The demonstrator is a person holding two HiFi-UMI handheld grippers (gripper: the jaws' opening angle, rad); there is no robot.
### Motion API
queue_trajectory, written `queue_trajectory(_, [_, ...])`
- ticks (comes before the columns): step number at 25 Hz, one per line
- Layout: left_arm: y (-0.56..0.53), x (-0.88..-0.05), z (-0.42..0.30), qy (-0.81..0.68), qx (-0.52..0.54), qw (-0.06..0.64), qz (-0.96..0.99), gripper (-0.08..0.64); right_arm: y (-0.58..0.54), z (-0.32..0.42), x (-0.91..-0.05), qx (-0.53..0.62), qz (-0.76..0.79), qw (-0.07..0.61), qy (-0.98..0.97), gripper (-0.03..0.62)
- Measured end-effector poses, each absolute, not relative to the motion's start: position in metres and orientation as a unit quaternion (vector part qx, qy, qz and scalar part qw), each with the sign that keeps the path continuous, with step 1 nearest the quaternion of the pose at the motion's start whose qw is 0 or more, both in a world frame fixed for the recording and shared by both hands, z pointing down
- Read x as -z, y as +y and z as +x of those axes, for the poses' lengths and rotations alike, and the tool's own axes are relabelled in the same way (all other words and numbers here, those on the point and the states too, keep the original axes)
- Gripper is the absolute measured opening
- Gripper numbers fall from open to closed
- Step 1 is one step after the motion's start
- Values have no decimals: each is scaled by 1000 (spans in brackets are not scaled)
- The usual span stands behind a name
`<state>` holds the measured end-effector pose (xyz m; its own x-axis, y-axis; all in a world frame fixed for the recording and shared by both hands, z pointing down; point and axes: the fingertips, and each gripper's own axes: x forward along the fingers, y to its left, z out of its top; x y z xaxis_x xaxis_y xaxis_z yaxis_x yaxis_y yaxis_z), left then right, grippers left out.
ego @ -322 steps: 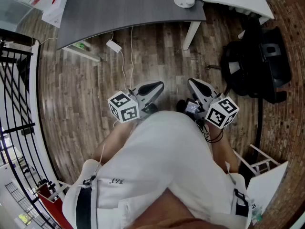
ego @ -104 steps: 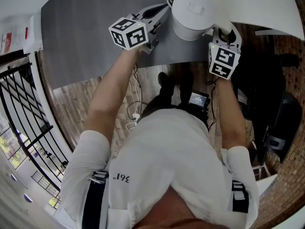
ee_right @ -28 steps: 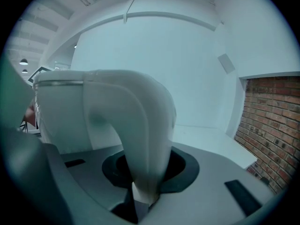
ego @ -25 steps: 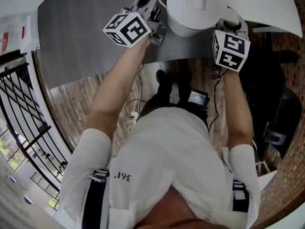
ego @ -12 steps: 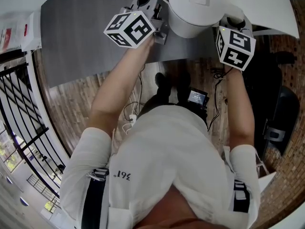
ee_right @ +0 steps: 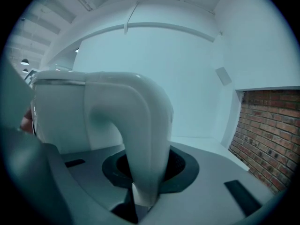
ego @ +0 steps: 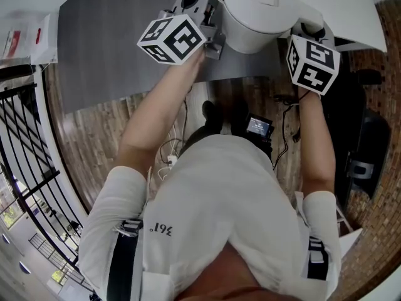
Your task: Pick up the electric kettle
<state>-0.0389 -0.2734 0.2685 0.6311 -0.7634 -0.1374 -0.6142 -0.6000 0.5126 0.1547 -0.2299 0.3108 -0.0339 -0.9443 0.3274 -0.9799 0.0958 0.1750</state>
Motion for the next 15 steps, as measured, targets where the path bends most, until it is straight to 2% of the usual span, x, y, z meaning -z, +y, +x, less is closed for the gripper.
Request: queue_trajectory(15, [-242,-228,-46,-396,186,199,877,-2,-203,149,-268,-30,671,174,-721,83])
